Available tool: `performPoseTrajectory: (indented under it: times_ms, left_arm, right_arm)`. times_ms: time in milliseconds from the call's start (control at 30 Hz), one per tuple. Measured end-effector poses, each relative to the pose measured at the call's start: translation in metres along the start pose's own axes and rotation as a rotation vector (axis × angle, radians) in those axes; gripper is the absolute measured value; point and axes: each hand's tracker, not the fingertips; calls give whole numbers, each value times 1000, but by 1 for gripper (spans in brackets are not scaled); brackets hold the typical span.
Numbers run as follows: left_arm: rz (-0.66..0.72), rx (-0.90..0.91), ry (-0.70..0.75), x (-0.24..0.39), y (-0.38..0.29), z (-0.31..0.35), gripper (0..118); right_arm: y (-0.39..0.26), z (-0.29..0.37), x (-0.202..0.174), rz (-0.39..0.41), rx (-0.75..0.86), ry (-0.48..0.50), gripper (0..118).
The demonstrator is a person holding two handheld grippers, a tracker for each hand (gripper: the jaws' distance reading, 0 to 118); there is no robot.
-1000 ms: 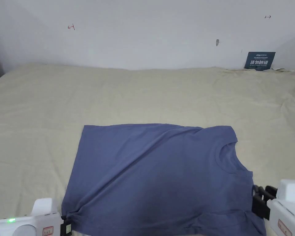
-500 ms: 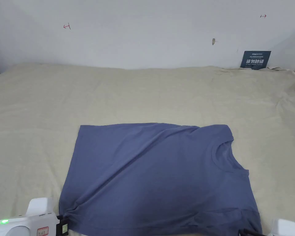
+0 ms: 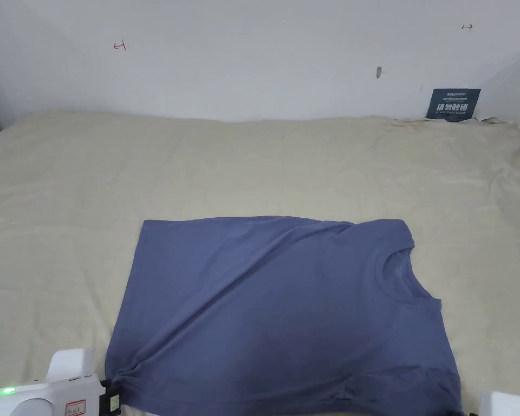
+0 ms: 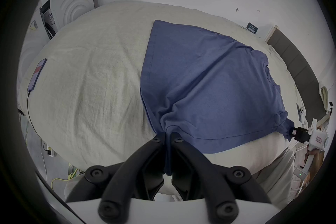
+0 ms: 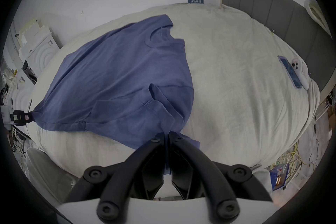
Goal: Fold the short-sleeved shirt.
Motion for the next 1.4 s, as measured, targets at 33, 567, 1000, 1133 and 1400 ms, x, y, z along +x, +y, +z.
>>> performPoseTrajectory:
  times_ms: [33, 567, 1000, 1133, 1400]
  left_arm:
    - [0, 3, 1, -1, 0, 0, 3]
    - [40, 173, -8, -5, 77, 5, 3]
    - [-57, 153, 69, 5, 155, -76, 3]
    - [-82, 124, 92, 5, 169, -106, 3]
    - [-153, 9, 153, 15, 175, -156, 3]
  right_arm:
    - [3, 4, 1, -6, 16, 8, 2]
    - [116, 37, -23, 82, 271, 25, 2]
    - [208, -53, -41, 147, 221, -28, 2]
    - [225, -84, -50, 178, 174, -59, 2]
    - [217, -136, -40, 26, -3, -88, 2]
